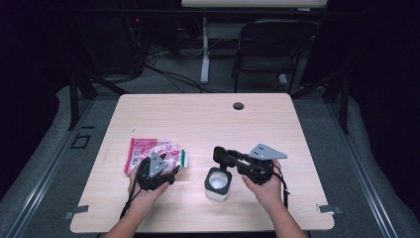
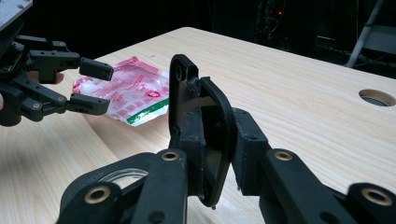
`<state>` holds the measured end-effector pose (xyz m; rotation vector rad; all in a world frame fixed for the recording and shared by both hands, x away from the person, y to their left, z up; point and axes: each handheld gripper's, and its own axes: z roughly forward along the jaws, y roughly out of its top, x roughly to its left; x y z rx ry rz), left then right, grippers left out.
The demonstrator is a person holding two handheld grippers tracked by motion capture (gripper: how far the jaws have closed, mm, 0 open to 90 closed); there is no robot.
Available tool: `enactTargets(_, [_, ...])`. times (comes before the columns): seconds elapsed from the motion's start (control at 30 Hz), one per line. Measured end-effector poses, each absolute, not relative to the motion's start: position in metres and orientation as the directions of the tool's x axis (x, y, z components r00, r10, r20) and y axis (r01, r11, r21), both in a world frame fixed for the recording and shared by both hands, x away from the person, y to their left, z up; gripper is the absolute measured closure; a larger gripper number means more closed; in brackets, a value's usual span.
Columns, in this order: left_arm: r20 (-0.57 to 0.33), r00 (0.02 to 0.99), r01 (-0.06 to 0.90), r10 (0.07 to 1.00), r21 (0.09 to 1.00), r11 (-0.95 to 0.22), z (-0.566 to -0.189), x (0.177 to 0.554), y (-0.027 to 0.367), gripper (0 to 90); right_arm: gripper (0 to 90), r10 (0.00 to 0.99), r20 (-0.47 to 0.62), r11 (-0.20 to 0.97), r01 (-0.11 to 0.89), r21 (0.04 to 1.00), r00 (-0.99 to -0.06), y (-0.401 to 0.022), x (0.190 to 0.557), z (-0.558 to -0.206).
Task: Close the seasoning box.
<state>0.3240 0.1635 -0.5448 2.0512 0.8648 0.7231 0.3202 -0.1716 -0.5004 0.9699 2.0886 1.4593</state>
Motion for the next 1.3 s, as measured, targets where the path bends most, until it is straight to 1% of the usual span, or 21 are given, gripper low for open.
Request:
enactTargets(0.23, [0.197, 0.604, 0.321, 0.772, 0.827, -0.462, -0.544, 0.323, 0.164, 35.8, 78.3, 0.732, 0.042, 0.223, 0.298, 0.928, -0.680, -0.173, 0.318, -0.499])
enactTargets(0.87, [0.197, 0.605, 0.317, 0.771, 0.829, -0.460, -0.543, 0.323, 0.164, 35.8, 79.7, 0.722, -0.053, 0.300, 0.244, 0.922, -0.690, -0.169, 0.309, -0.496])
enactTargets(1.3, [0.196, 0.610, 0.316, 0.767, 0.828, -0.463, -0.543, 0.325, 0.162, 35.8, 80.1, 0.718, -0.064, 0.308, 0.233, 0.922, -0.693, -0.166, 0.304, -0.496])
